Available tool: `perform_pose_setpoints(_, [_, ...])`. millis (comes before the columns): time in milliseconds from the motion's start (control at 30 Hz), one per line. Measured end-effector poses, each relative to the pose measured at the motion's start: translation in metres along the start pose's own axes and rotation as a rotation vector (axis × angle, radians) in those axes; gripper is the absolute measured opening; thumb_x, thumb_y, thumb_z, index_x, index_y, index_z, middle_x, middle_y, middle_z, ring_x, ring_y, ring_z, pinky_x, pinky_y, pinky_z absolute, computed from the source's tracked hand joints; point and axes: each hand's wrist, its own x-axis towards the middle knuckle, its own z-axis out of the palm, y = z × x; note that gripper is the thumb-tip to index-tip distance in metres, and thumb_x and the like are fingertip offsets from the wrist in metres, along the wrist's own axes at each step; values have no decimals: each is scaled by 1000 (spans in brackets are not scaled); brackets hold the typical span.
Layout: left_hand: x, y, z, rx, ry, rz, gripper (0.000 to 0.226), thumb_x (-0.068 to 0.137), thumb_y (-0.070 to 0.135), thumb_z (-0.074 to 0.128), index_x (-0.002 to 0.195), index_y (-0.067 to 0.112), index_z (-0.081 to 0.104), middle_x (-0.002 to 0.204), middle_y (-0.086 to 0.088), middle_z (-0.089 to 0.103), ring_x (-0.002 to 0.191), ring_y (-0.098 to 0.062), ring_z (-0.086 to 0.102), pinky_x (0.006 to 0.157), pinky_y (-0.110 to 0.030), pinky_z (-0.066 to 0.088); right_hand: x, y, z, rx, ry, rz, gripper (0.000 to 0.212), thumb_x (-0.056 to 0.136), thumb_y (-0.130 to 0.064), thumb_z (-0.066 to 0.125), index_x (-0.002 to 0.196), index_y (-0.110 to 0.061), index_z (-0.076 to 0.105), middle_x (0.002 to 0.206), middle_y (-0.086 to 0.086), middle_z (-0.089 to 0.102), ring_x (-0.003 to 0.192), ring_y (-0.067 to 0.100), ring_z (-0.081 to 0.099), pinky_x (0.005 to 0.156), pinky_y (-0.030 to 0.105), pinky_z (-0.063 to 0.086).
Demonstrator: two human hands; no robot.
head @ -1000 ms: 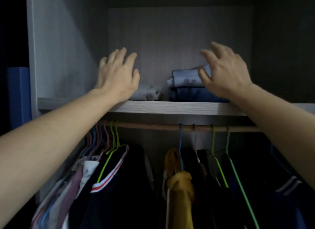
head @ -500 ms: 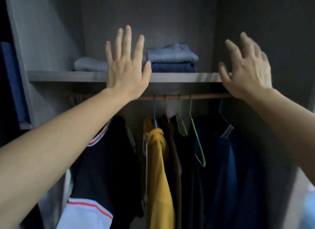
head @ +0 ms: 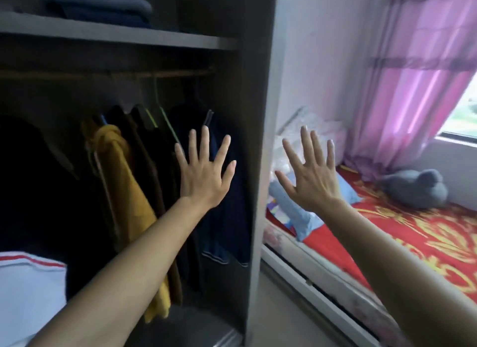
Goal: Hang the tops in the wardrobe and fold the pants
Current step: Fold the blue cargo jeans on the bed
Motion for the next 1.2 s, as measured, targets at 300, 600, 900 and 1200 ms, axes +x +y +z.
perform_pose_setpoints(300, [10,283,29,-249,-43,336,68,96,56,22,156,24,16,162,-18,4,149,-38,0,113,-68,6,-188,241,-41,-236,-153,360,81,93,-68,30,159,-23,12,164,19,-5,152,38,-1,119,62,6])
perform_pose_setpoints(600, [-37,627,32,-517,-90,631,69,97,57,24,156,21,18,163,-17,2,150,-35,-1,113,-68,8,-404,489,-113,-374,-285,713,85,91,-70,24,159,-23,4,164,18,-6,151,38,2,117,64,11])
perform_pose_setpoints(900, [-44,789,94,-491,-190,810,68,99,58,26,156,23,13,163,-16,0,150,-35,-2,114,-67,11,-490,622,-71,-368,-414,903,86,90,-70,21,159,-22,3,164,20,-5,150,39,7,117,61,12])
perform_pose_setpoints(1200, [8,955,225,-448,-371,891,72,96,61,16,156,22,7,162,-17,-7,149,-37,-6,113,-68,12,-526,773,27,-416,-591,1014,91,88,-65,50,158,-21,12,163,22,8,148,41,16,117,61,17])
